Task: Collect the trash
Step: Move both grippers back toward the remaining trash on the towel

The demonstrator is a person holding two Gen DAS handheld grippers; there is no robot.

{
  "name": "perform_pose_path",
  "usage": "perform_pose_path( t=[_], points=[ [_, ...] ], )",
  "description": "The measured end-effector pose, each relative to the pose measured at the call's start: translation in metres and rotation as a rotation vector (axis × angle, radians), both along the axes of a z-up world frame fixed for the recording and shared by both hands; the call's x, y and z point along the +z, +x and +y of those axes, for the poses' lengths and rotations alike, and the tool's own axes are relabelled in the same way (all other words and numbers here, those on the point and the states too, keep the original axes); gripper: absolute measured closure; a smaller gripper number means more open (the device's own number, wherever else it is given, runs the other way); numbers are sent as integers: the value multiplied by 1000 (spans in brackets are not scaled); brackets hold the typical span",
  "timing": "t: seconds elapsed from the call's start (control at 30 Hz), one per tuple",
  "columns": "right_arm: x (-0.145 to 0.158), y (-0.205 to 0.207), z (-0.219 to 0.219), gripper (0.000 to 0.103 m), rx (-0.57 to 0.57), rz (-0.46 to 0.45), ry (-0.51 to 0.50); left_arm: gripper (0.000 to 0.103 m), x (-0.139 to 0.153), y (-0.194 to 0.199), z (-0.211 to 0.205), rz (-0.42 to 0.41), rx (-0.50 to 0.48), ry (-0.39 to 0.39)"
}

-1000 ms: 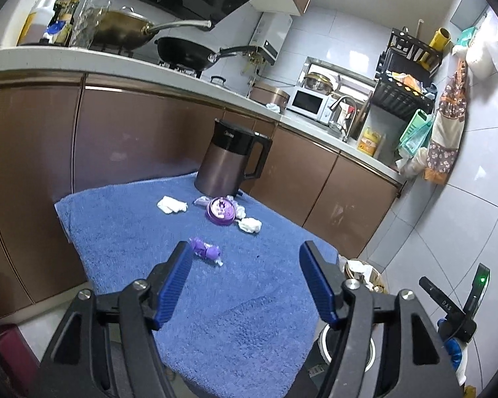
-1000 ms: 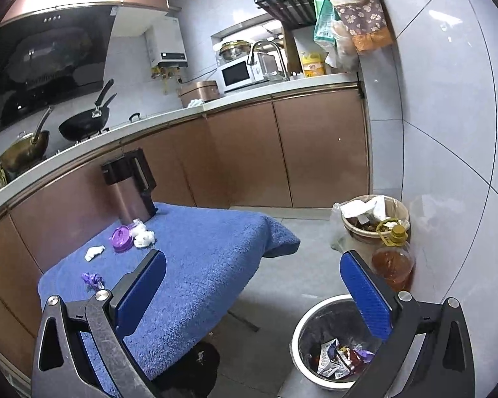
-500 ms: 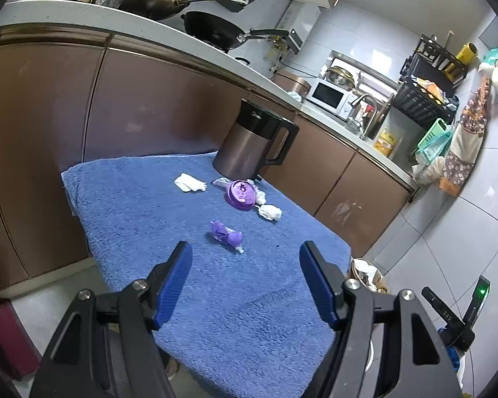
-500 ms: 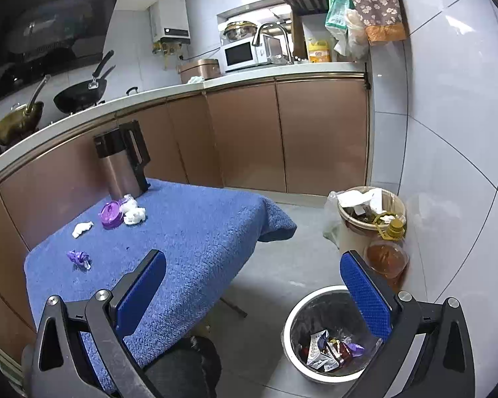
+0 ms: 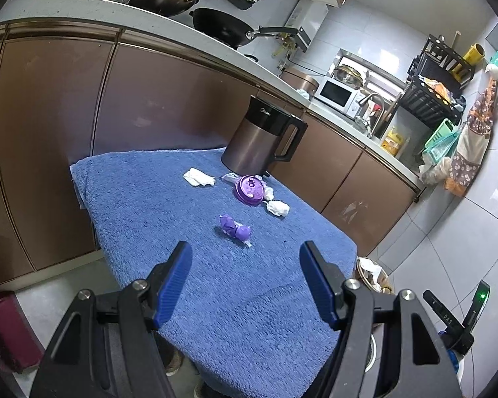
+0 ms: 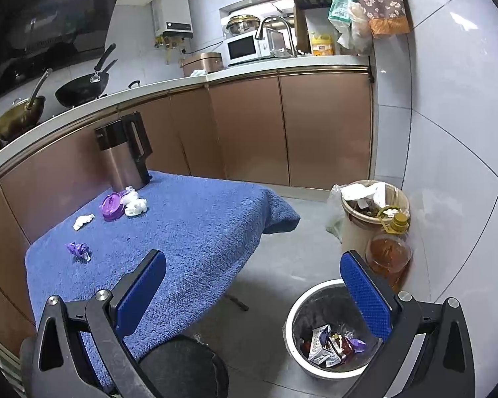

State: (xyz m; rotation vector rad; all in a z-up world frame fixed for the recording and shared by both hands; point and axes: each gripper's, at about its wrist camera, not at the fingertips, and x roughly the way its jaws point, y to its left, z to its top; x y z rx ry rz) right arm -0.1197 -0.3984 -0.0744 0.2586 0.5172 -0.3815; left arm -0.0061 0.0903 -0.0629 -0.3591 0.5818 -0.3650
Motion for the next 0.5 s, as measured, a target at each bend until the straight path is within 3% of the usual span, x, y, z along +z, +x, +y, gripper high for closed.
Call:
perform_pose_path(
  t=[0.5],
  points=[
    [-9, -6, -16, 0, -22, 9, 19, 37, -12, 4, -7, 47, -8, 7]
  ],
)
